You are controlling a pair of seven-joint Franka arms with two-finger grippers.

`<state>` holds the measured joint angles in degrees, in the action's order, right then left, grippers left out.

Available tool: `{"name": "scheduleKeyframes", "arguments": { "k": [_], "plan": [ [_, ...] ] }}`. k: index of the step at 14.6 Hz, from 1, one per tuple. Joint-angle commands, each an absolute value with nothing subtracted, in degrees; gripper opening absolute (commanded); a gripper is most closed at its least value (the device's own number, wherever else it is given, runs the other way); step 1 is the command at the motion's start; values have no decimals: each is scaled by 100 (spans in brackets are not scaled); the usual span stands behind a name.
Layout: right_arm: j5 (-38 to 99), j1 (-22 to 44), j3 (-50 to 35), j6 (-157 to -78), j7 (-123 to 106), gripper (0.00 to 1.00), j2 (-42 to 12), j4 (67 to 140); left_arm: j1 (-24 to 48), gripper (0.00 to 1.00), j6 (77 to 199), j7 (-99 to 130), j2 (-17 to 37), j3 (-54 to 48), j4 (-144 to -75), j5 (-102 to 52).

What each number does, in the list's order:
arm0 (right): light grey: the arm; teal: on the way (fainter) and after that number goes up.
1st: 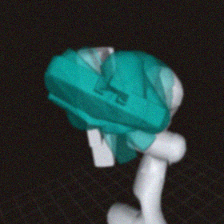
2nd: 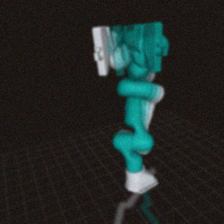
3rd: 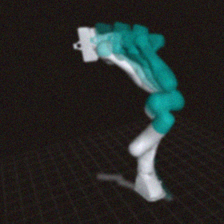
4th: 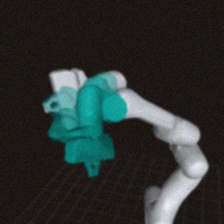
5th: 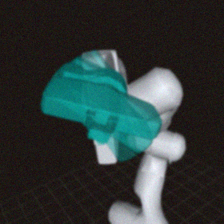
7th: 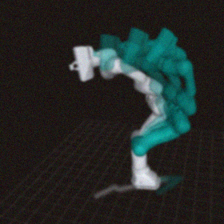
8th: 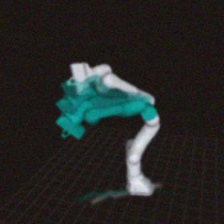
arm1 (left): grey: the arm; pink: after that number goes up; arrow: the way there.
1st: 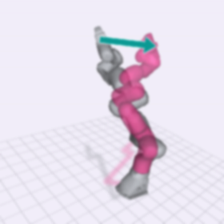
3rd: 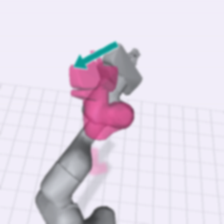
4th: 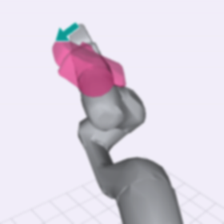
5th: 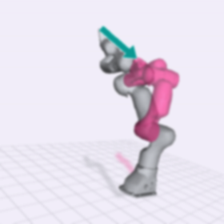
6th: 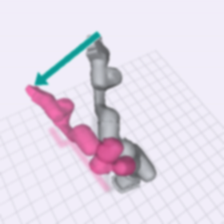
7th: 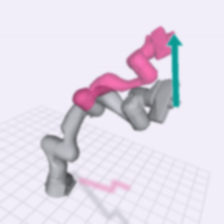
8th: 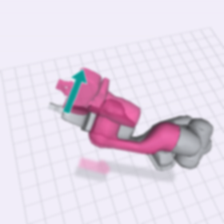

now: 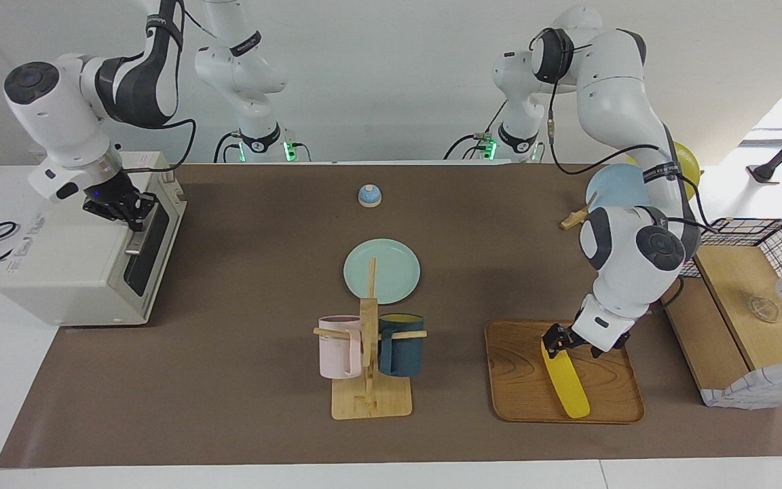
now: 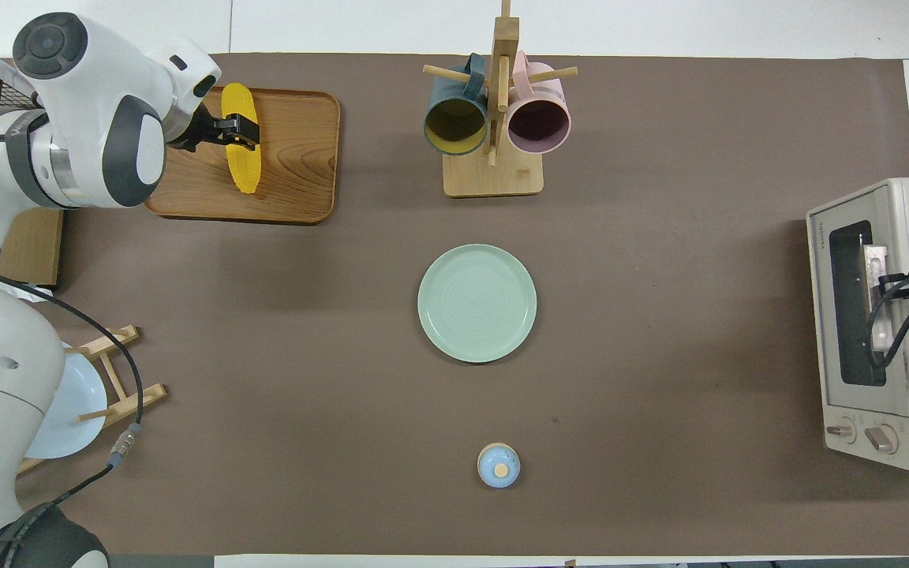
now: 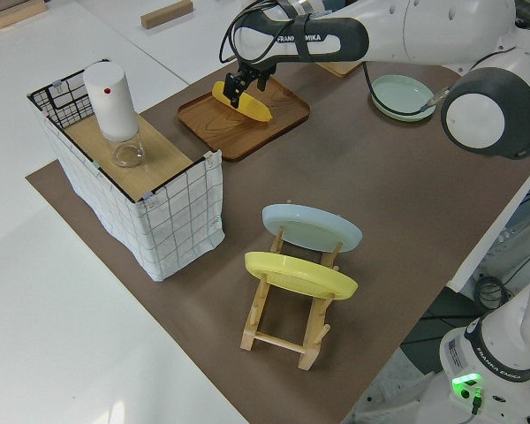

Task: Put corn in oven
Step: 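Lift the corn with the left gripper while the right gripper opens the oven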

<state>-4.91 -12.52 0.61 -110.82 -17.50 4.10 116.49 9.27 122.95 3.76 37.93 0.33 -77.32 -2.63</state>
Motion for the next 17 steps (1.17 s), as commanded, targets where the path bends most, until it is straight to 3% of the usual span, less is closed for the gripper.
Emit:
{"name": "scheduleKeyframes", "arguments": {
  "k": [1, 11, 13, 17],
  "plan": [
    [-396, -1362, 26, -11363, -2179, 0, 387, 11900, 888, 100, 12453, 343, 4130, 53, -7330, -246],
    [-212, -703, -9, -12321, -2004, 0, -17, 12322, 958, 100, 12840, 325, 4842, 26, -6750, -308],
    [-79, -703, -26, -12602, -2004, 0, -166, 12436, 949, 81, 12780, 316, 4834, 26, -6741, -308],
    [-62, -476, -35, -13278, -1978, 0, -255, 12804, 958, 5, 12543, 343, 4834, 35, -6715, -316]
  ]
}}
